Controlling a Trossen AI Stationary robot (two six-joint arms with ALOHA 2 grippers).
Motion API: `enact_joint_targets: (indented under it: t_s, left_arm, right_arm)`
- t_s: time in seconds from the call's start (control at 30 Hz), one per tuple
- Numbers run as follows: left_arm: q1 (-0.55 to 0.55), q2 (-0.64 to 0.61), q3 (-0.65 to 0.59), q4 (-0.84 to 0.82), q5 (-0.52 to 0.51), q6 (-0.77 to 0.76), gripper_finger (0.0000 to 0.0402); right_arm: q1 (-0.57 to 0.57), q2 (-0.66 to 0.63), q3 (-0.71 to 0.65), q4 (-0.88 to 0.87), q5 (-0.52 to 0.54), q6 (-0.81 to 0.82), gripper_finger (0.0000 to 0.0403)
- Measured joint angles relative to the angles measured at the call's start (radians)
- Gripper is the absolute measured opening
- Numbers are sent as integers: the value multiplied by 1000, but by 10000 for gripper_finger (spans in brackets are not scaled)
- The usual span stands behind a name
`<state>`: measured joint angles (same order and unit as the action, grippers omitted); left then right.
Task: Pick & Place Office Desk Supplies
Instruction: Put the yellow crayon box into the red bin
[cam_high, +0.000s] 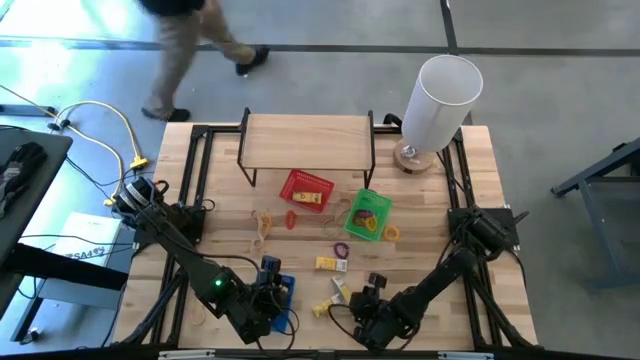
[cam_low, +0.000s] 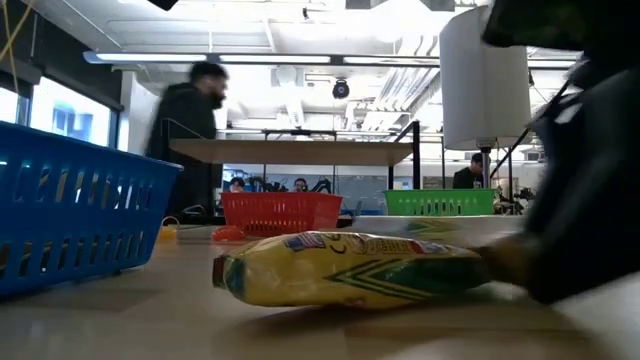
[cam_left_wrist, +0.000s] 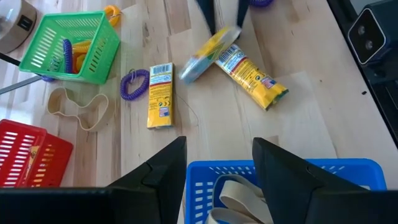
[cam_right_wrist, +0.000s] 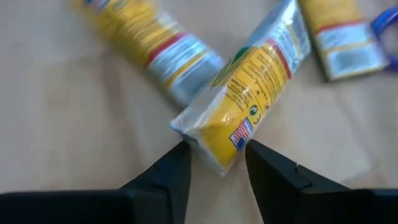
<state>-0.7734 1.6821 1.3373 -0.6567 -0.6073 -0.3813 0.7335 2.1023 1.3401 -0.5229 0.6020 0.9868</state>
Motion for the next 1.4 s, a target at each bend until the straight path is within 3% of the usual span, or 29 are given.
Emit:
enact_joint_targets:
  t_s: [0.3,0.6,0.77,0.93,1.13,1.4]
  left_arm:
    - [0,0,0,0,1,-2,174]
    - [-2,0,0,-1,10,-4,174]
    - [-2,0,-5,0,10,-4,174]
    - [-2,0,-22,-1,10,-11,174]
    - [-2,0,-33,5,10,-15,174]
    - [-2,0,-33,4,10,-15,174]
  right_arm:
    - [-42,3,-2,21,131,-100,127]
    - [-84,3,-2,118,123,-255,109]
    - [-100,-3,0,150,89,-187,110]
    - [-128,-9,3,160,1,-100,140]
    - [-170,-5,4,166,-51,-74,209]
    - [-214,-3,3,202,-72,-222,258]
